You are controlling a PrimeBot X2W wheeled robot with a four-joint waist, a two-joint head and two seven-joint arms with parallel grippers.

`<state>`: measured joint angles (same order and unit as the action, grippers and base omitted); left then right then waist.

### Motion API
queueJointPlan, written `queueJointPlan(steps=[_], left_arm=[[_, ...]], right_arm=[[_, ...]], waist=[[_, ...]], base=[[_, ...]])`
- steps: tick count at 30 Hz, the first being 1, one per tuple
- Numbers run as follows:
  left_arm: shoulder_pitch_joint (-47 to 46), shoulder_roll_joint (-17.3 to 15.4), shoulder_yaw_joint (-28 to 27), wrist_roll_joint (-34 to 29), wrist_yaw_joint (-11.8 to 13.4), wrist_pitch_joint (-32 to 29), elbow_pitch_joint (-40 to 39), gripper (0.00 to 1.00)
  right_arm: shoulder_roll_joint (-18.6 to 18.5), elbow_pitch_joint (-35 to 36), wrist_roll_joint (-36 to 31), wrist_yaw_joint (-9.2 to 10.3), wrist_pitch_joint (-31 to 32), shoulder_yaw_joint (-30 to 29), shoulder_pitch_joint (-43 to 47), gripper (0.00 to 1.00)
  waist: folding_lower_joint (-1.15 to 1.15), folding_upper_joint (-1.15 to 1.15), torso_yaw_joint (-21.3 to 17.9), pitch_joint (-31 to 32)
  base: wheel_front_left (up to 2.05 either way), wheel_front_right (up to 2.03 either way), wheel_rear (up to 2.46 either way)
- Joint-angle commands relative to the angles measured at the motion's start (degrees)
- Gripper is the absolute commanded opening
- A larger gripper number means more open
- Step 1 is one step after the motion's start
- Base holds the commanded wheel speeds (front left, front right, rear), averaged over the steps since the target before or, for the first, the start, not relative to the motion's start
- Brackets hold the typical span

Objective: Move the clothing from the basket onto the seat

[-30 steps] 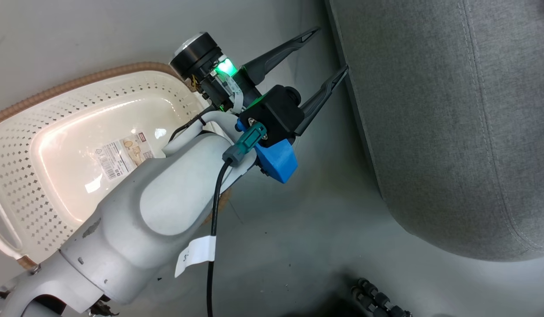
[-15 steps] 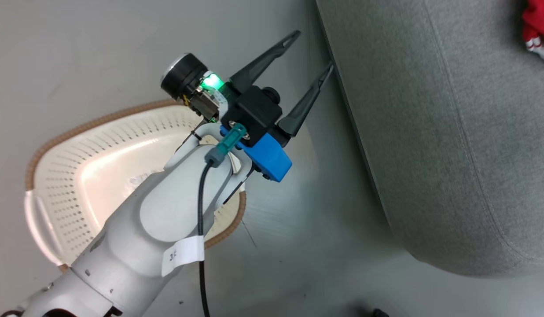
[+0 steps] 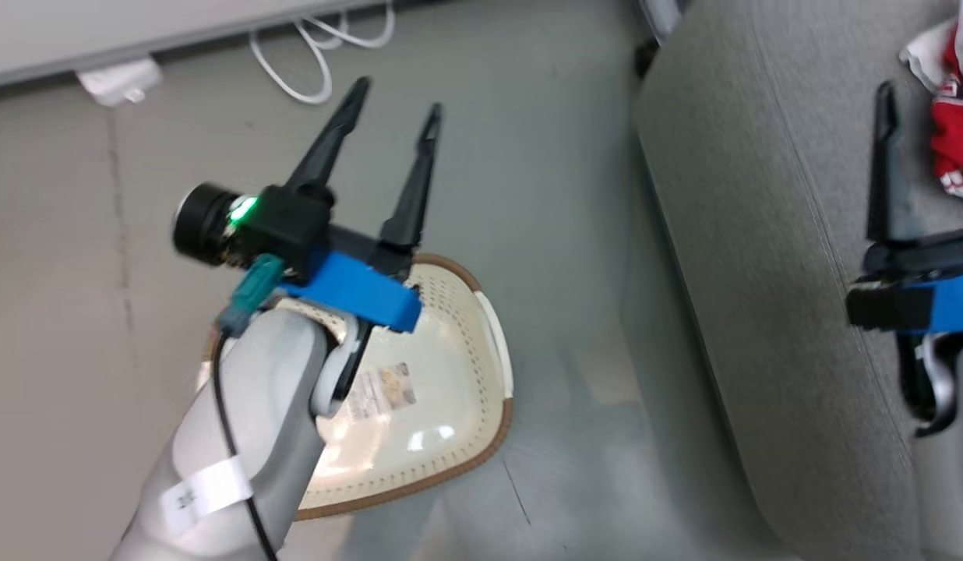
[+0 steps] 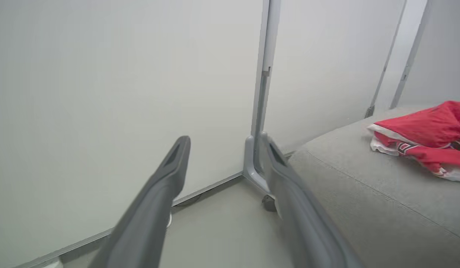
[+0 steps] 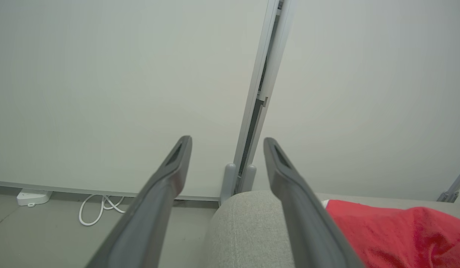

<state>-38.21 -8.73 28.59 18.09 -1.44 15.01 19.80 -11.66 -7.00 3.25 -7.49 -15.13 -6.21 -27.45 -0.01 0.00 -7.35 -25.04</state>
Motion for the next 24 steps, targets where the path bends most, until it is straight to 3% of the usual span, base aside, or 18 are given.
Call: queueJointPlan(steps=[1,11,24], left_arm=[[1.9,0.3,-1.6,-0.4,0.2,0.2,-0.5,1.0],[14.8,2.9,-14.7,-3.6,-2.1,0.2,-2.4,1.0],[28.5,5.6,-23.3,-7.7,-4.5,0.2,-5.0,1.0]], right_arm=[[0.4,-0.3,0.6,0.0,0.0,0.5,1.5,1.0],[2.5,-2.4,1.4,-0.01,0.0,4.5,7.2,1.0],[5.4,-5.1,3.2,-0.01,0.0,5.6,17.5,1.0]], waist=[[0.01,0.0,3.6,4.1],[0.01,0.0,7.4,12.4],[0.01,0.0,9.2,21.7]], base=[[0.0,0.0,0.0],[0.0,0.0,0.0],[0.0,0.0,0.0]])
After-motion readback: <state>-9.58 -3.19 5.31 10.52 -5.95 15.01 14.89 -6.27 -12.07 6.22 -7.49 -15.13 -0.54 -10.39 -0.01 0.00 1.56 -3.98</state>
